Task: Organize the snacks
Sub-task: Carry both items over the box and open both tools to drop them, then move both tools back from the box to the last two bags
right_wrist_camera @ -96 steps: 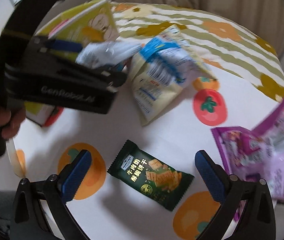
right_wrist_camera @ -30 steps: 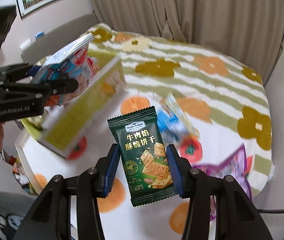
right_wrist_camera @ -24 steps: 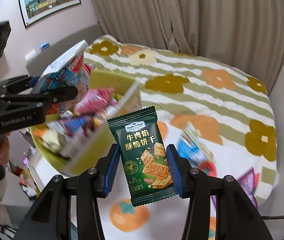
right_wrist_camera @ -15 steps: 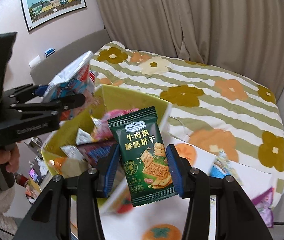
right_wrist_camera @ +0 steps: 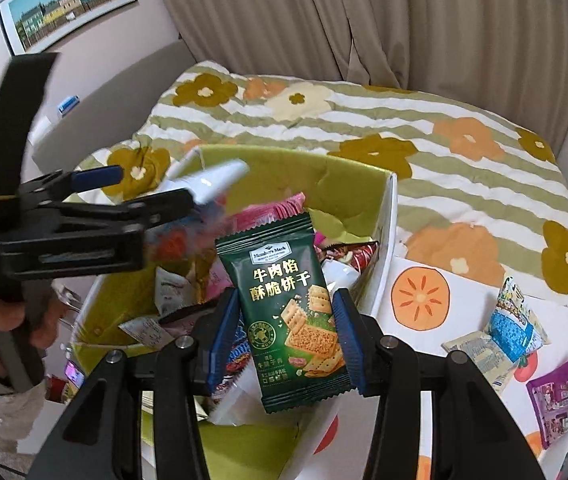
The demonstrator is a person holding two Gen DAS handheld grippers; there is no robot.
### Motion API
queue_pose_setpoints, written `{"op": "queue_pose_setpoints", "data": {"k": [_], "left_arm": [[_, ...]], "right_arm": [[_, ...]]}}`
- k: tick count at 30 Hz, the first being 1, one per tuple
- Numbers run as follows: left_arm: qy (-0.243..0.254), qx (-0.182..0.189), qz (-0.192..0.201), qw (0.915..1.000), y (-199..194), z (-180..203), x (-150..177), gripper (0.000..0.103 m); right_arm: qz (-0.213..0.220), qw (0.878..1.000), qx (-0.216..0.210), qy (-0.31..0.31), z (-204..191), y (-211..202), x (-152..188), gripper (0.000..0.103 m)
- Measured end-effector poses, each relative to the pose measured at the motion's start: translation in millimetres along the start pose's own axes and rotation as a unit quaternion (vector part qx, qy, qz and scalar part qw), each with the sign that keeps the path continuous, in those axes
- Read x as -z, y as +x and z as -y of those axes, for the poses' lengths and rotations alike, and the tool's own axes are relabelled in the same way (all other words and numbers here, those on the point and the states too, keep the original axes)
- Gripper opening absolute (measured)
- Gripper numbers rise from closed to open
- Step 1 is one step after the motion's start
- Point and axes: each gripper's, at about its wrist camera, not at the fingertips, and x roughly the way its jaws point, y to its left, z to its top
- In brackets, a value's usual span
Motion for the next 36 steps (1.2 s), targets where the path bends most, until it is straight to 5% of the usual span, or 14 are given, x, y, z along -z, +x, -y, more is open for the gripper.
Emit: {"op": "queue_pose_setpoints", "data": {"k": [16, 17, 20, 30, 36], "left_arm": [[-0.063, -0.040, -0.019, 0.9970, -18.4, -17.2, 54.1, 0.103], [-0.065, -0.040, -0.018, 0.9969, -19.9, -18.2, 55.6, 0.103], [-0.073, -0.042, -0.017, 0.9963, -25.1, -20.9, 60.8, 0.103], [-0.090, -0.031, -0.008, 0.9954, -44.6, -24.5, 81.7, 0.103], [-0.078, -0.016, 0.022, 0.9966, -68.7, -19.0, 78.0, 0.103]], "right_arm": [[-0.030, 0.999, -0.020, -0.017, -1.6, 32.5, -11.0, 0.046], [-0.036, 0.999, -0.019, -0.014, -1.8, 35.2, -11.8, 0.053], [-0.037, 0.999, -0.022, -0.009, -1.3, 37.5, -8.6, 0.103], [-0.031, 0.999, -0.035, -0.007, -10.1, 16.9, 9.9, 0.103], [-0.008, 1.000, -0.005, -0.001, -17.0, -11.0, 16.0, 0.103]]}}
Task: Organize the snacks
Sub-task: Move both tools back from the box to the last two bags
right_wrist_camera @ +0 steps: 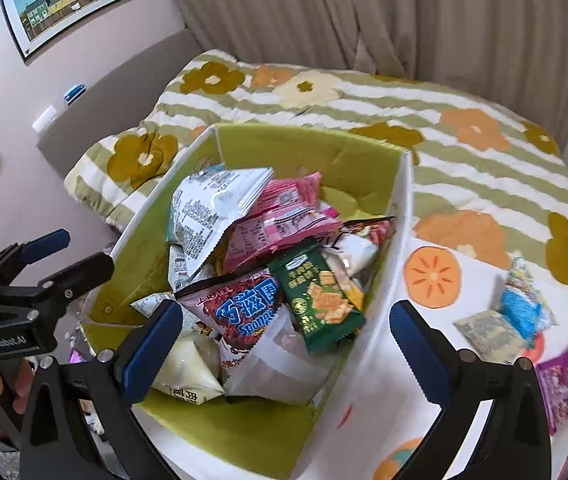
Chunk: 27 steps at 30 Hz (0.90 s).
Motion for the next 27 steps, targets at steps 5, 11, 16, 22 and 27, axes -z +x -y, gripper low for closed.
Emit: {"op": "queue_pose_setpoints", "data": {"k": [5, 11, 16, 22, 27], "left_arm": [[0.023, 0.023, 0.021, 0.9993, -18.0, 15.3, 0.7, 0.103], [0.058, 0.070, 0.036, 0.9952, -31.3, 46.4, -0.8, 0.103], [0.096, 0.121, 0.042, 0.9871, -34.1, 87.4, -0.8, 0.103], [0.142, 0.171, 0.036, 0.9743, -28.3, 152.4, -4.7, 0.103], [0.183, 0.191, 0.020, 0.9642, -9.3, 213.9, -8.1, 0.103]], "right_arm": [[0.040, 0.998, 0.042, 0.012, -0.6, -33.2, 11.8, 0.103], [0.073, 0.991, 0.099, 0.058, 14.6, -71.9, 32.1, 0.103], [0.094, 0.979, 0.148, 0.107, 39.4, -106.2, 55.8, 0.103], [0.111, 0.954, 0.219, 0.172, 81.8, -141.7, 84.5, 0.103], [0.120, 0.934, 0.249, 0.225, 123.5, -159.3, 107.0, 0.103]]}}
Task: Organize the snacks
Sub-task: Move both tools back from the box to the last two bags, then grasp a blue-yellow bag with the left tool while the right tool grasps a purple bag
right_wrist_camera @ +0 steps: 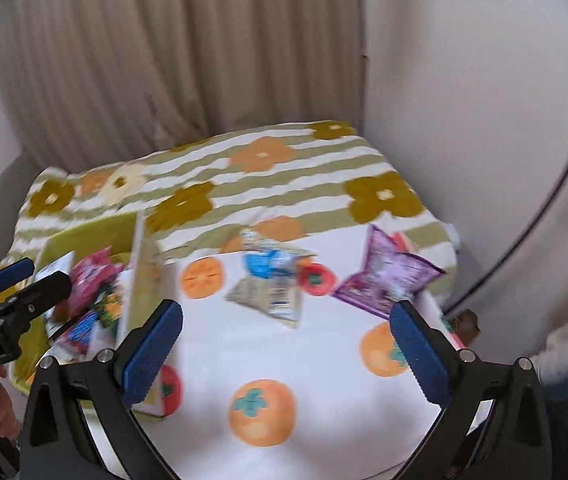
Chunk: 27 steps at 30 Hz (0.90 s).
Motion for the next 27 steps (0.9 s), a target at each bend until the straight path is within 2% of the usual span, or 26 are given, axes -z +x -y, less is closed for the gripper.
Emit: {"op": "queue_pose_setpoints", "data": {"k": [5, 10, 20, 27], "left_arm": [[0.021, 0.014, -0.034, 0.9991, 53.1, 39.0, -17.4, 0.103], [0.028, 0.014, -0.085, 0.9959, 119.1, 60.1, -27.0, 0.103], [0.037, 0.005, -0.169, 0.9849, 219.7, 79.4, -22.0, 0.103], [0.045, 0.000, -0.207, 0.9773, 264.6, 86.2, -19.0, 0.102]], "right_arm": [[-0.009, 0.998, 0.025, 0.053, 45.5, 24.4, -0.2, 0.103], [-0.029, 0.995, 0.042, 0.089, 78.8, 64.2, 0.1, 0.103], [-0.063, 0.990, 0.037, 0.124, 105.6, 131.4, 0.2, 0.103], [-0.062, 0.986, 0.062, 0.143, 110.2, 159.9, -0.3, 0.103]]}}
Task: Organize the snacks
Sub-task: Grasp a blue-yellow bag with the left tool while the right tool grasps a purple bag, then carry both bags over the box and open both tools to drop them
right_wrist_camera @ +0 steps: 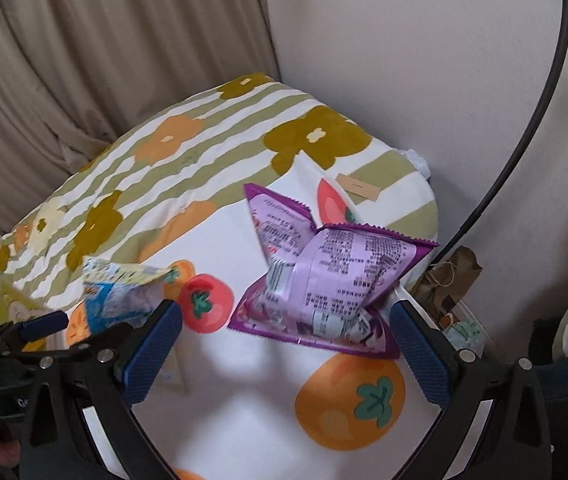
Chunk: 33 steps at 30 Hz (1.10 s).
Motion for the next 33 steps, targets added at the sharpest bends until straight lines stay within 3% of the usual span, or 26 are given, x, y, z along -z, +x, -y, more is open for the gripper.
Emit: {"op": "queue_pose_setpoints", "data": {"k": [7, 9, 10, 20, 22, 24, 29, 33], "left_arm": [[-0.004, 0.005, -0.031, 0.9995, 35.3, 0.1, -9.0, 0.093], [-0.007, 0.007, -0.041, 0.9991, 43.2, -1.5, -9.6, 0.082], [-0.008, 0.008, -0.044, 0.9990, 46.5, -2.4, -9.7, 0.082], [-0.004, 0.001, -0.025, 0.9997, 42.8, -4.5, -10.4, 0.060], [-0.007, 0.000, -0.024, 0.9997, 40.6, -5.7, -10.6, 0.058], [-0.010, -0.005, -0.023, 0.9997, 39.4, -6.2, -10.1, 0.057], [-0.019, -0.012, -0.021, 0.9995, 36.7, -5.7, -6.4, 0.057], [-0.029, -0.015, -0.017, 0.9993, 32.7, -5.8, -4.9, 0.057]], "right_arm": [[0.008, 1.000, 0.024, 0.016, 8.4, 19.2, -3.6, 0.103], [0.001, 0.999, 0.030, 0.009, 6.0, 27.4, -4.7, 0.103], [0.000, 0.999, 0.032, 0.007, 5.3, 30.1, -4.9, 0.103], [-0.005, 1.000, 0.029, 0.010, 10.3, 51.2, -6.3, 0.103], [-0.005, 1.000, 0.025, 0.008, 10.7, 54.1, -5.9, 0.099], [-0.010, 1.000, 0.019, 0.002, 11.2, 57.8, -5.6, 0.087], [-0.011, 1.000, 0.007, -0.013, 12.7, 60.2, -3.6, 0.083], [-0.014, 1.000, -0.007, -0.024, 12.3, 63.2, -4.1, 0.069]]}}
